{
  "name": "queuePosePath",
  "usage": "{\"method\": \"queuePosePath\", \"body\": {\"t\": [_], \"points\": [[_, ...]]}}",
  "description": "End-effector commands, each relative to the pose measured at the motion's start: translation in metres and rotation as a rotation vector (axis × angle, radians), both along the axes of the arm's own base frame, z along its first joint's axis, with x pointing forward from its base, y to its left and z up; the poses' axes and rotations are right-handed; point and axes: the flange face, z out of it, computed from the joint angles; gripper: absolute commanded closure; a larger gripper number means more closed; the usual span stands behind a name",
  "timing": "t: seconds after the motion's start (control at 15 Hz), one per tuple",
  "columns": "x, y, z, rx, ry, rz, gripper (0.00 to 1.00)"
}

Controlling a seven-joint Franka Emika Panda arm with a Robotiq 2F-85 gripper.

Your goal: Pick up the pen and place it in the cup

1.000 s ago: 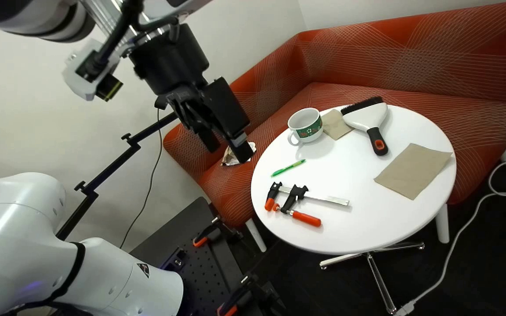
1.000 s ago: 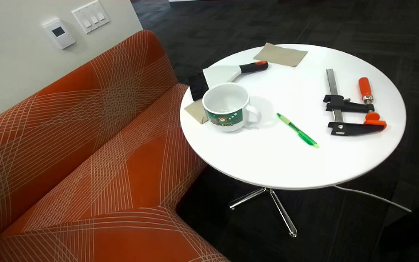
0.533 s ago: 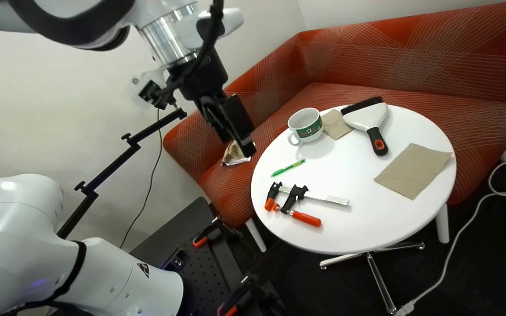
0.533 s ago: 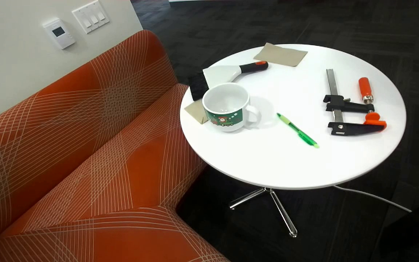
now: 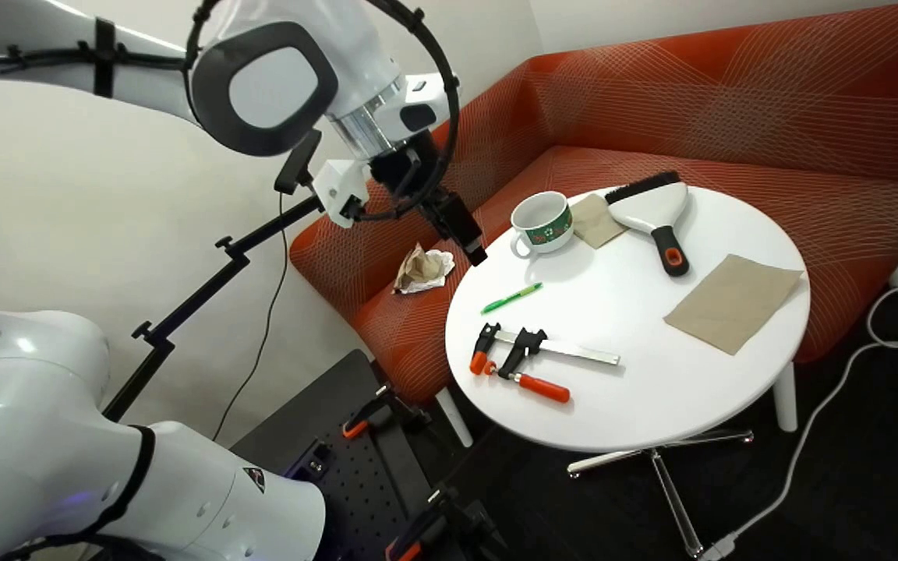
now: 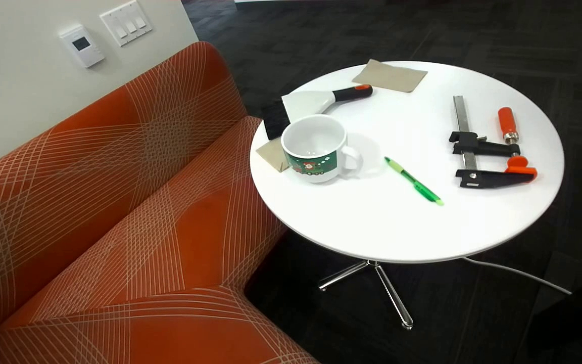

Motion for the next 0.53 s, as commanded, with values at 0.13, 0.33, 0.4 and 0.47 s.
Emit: {"method": "queuePosePath", "body": {"t": [0.13,0.33,0.4,0.47], "points": [[0.0039,0.0245,-0.0229,-0.01,-0.003,0.007,0.0],[0.0029,0.0321,-0.0324,-0.014,0.017,0.026,0.0],[0.0033,0.032,-0.032,-0.014,0.016,0.026,0.0],[0.0036,0.0319,-0.0317,-0.014,0.015,0.026,0.0]]}}
